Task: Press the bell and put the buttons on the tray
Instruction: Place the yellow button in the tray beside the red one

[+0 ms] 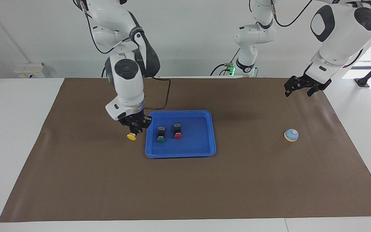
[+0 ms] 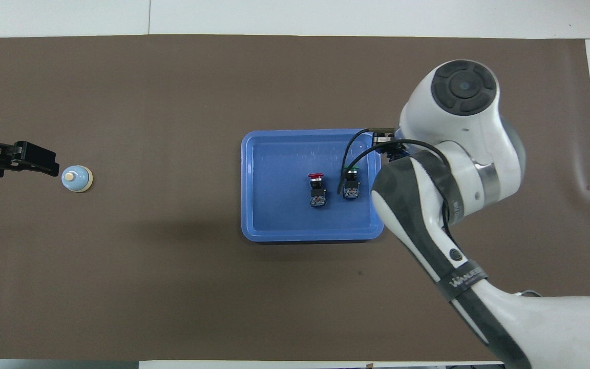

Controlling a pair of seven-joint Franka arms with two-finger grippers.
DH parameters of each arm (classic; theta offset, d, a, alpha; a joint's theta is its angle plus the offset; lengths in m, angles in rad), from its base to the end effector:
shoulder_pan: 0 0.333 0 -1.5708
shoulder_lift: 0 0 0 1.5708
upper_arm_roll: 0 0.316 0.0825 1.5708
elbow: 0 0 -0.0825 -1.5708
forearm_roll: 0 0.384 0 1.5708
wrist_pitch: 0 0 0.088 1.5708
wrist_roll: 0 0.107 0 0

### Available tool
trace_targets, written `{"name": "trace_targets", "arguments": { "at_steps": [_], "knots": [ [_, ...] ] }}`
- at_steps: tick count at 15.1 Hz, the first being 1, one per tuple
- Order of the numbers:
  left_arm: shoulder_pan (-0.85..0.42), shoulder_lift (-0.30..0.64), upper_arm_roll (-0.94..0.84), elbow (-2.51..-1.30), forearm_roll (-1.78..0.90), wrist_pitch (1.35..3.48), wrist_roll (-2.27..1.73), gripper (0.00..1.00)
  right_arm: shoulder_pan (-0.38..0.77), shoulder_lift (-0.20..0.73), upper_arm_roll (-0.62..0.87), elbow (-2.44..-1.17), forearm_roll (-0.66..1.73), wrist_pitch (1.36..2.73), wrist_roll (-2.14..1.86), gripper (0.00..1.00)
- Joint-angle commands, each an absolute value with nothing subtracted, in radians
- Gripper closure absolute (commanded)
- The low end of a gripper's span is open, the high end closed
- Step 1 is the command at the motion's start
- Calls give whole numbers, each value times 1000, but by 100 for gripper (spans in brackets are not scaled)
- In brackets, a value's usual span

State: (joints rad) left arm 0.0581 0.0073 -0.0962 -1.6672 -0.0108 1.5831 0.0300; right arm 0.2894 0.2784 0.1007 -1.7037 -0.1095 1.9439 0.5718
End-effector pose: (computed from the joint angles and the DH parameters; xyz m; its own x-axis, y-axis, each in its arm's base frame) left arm 0.5527 -0.0220 0.5761 0.9936 -0.0678 -0.0909 -0.0668 -0.9977 0.0142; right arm 0.5920 0.2300 0.4270 0.9898 -0.1424 0.0076 -0.1426 -0.9864 0.0816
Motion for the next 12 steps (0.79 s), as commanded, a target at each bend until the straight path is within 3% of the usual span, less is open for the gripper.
{"name": "trace_targets", "arguments": {
  "at_steps": [1,6,12],
  "knots": [
    [57,-3,-92,-1666,-11,1572,21,0,395,365,95,-1603,-60,1919,681,100],
    [57,-3,-92,-1666,-11,1572,21,0,555,505,95,-1509,-49,1992,778,100],
    [57,-3,-92,-1666,-11,1572,21,0,584,503,97,-1681,-51,2219,764,100]
  ]
}}
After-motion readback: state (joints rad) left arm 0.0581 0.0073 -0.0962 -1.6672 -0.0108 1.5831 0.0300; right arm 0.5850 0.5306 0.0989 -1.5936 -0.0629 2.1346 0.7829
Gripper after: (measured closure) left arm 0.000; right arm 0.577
